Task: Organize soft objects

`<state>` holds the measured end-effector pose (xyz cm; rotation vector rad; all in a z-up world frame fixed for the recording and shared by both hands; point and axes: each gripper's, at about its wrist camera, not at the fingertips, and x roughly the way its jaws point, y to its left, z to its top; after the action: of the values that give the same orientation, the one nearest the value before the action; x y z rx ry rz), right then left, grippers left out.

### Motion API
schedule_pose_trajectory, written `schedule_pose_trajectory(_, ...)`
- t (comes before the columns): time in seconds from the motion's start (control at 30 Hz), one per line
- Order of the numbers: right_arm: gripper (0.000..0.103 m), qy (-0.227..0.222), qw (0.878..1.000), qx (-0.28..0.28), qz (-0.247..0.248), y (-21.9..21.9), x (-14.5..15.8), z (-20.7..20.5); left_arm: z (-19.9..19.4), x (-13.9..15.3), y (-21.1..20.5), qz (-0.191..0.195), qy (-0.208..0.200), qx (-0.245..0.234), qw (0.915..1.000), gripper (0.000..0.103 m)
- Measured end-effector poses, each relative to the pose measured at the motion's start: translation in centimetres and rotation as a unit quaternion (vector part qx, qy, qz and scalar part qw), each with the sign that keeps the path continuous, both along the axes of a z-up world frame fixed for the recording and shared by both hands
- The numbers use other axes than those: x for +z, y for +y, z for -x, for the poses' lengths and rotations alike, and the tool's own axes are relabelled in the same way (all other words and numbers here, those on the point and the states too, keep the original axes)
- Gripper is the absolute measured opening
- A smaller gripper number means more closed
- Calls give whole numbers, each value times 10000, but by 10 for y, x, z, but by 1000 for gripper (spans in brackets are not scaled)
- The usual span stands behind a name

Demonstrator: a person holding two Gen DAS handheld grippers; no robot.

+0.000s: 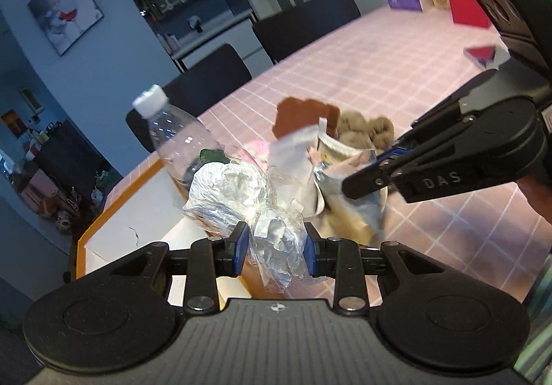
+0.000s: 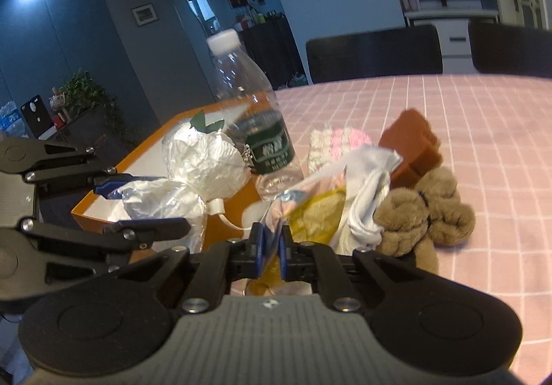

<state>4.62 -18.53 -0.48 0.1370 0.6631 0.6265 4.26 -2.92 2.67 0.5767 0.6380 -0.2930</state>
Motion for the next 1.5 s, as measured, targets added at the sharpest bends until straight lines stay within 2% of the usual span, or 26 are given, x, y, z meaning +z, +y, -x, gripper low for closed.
schedule_pose_trajectory(0.3,1,-195,9998,-90,44,-16,27,32,21,13,19,576,-49,19,9983,37)
schedule_pose_trajectory(0.43,0,-431,9989,-74,161,-19,47,46,27,21,29,761,-268,130,9967,37)
schedule_pose_trajectory(0.6,0,-681,9973,-53,285,-18,66,56,29,34,47,861,-561,390,9939,37)
schedule_pose_trajectory(0.83,0,-947,9949,142,319,-2,92,55,30,44,73,758,-772,687,9917,37)
schedule_pose_trajectory(1.03,0,-1317,9896,428,380,27,117,45,31,54,97,639,-978,946,9886,37)
schedule_pose_trajectory(1.33,0,-1570,9798,1172,394,98,142,16,19,70,146,585,-1269,1719,9751,37)
schedule_pose_trajectory(1.4,0,-1547,9773,1358,493,119,139,5,11,71,152,684,-1175,1726,9756,37)
schedule_pose_trajectory(1.5,0,-1547,9717,1564,865,153,128,-8,-4,65,152,715,-916,1509,9817,37)
